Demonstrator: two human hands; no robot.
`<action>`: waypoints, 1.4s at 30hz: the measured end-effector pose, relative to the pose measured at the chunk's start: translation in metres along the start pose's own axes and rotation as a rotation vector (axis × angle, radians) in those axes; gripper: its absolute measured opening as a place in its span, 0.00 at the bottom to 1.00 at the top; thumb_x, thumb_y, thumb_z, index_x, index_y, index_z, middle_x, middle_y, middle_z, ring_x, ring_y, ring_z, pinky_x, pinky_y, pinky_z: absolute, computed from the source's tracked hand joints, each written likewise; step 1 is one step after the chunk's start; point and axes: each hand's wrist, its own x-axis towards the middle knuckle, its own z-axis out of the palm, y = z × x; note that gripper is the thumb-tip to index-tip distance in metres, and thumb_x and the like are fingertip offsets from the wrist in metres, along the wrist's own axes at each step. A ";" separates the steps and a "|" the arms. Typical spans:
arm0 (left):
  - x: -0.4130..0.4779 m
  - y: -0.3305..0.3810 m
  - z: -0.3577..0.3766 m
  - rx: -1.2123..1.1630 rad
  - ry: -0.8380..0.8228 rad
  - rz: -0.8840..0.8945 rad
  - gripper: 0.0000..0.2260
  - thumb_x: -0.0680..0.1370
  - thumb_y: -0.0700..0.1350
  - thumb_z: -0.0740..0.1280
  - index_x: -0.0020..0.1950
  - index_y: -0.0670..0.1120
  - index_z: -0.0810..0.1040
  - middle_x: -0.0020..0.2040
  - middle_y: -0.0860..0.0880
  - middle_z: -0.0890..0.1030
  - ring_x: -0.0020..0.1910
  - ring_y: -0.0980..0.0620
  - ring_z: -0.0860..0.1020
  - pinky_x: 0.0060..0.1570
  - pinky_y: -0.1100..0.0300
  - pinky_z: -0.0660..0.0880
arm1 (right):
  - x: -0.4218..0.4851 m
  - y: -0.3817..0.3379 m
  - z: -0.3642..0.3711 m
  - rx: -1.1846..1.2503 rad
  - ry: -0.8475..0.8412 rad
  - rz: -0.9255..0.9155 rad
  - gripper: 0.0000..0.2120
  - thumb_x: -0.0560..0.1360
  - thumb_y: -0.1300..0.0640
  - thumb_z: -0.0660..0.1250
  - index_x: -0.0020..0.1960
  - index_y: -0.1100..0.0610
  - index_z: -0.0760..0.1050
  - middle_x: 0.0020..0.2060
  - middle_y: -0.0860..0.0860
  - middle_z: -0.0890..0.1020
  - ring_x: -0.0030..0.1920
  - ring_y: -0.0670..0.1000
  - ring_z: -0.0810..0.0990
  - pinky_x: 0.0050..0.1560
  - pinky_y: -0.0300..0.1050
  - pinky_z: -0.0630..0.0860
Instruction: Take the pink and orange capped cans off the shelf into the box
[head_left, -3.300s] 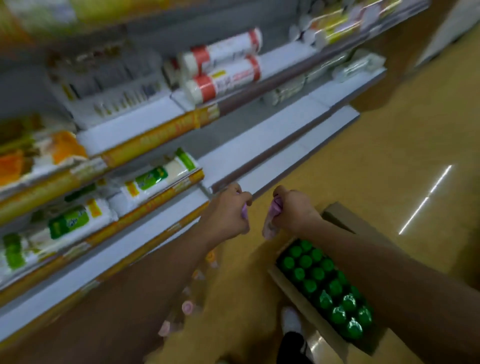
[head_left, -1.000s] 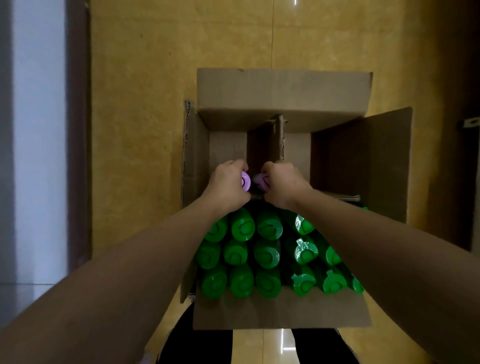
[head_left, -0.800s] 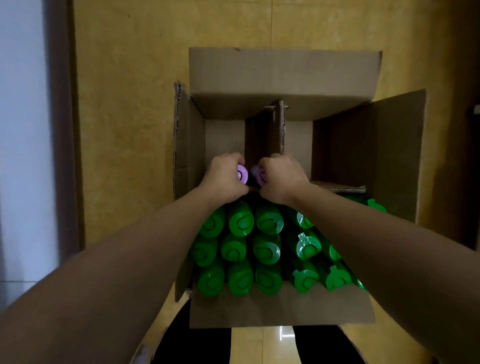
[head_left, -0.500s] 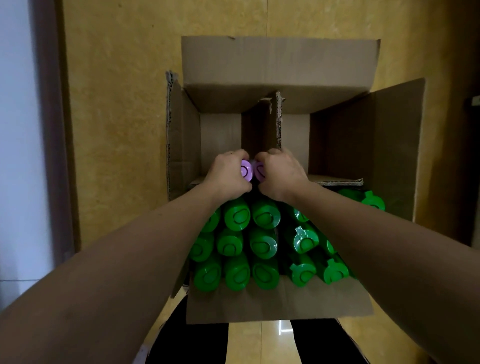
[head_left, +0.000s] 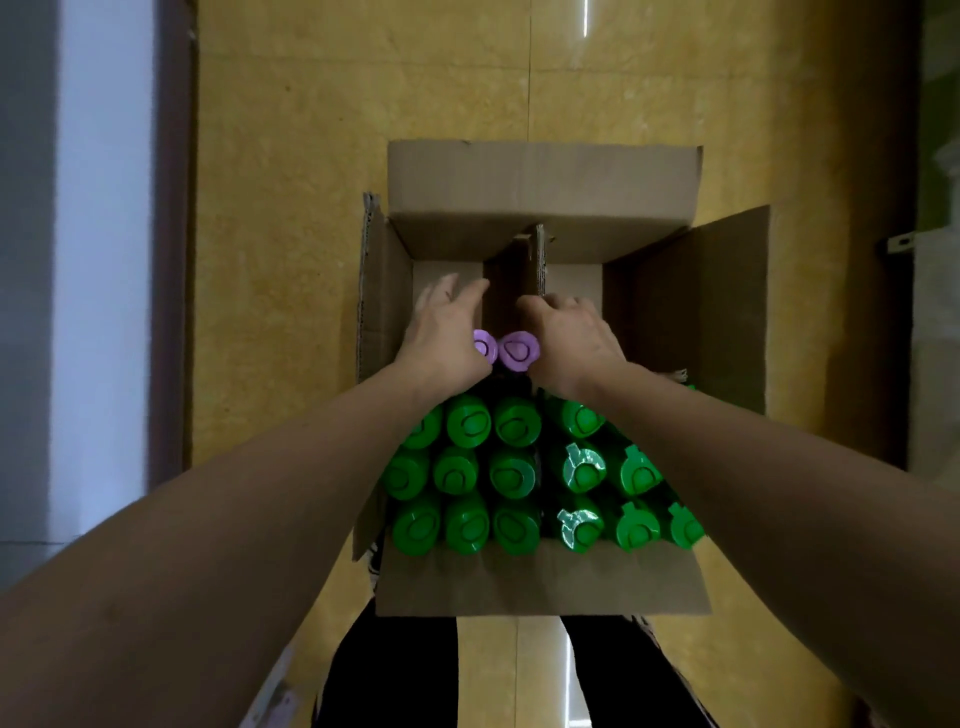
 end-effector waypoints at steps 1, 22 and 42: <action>-0.006 0.007 -0.010 0.016 0.025 0.004 0.44 0.70 0.42 0.78 0.81 0.53 0.58 0.82 0.45 0.54 0.81 0.43 0.51 0.77 0.47 0.58 | -0.006 -0.002 -0.012 -0.015 0.015 -0.005 0.39 0.72 0.51 0.75 0.78 0.50 0.60 0.69 0.59 0.70 0.68 0.62 0.68 0.64 0.56 0.73; -0.316 0.241 -0.351 0.364 0.624 0.111 0.41 0.76 0.62 0.69 0.82 0.55 0.51 0.83 0.46 0.45 0.81 0.41 0.43 0.76 0.39 0.56 | -0.310 -0.123 -0.401 -0.318 0.501 -0.333 0.43 0.73 0.44 0.74 0.80 0.47 0.55 0.77 0.57 0.61 0.76 0.62 0.59 0.69 0.61 0.66; -0.592 0.195 -0.417 0.418 0.924 -0.073 0.36 0.77 0.57 0.66 0.81 0.54 0.54 0.83 0.45 0.46 0.81 0.40 0.43 0.74 0.37 0.55 | -0.529 -0.278 -0.444 -0.432 0.776 -0.663 0.45 0.72 0.43 0.74 0.80 0.47 0.53 0.76 0.56 0.62 0.75 0.62 0.60 0.69 0.63 0.67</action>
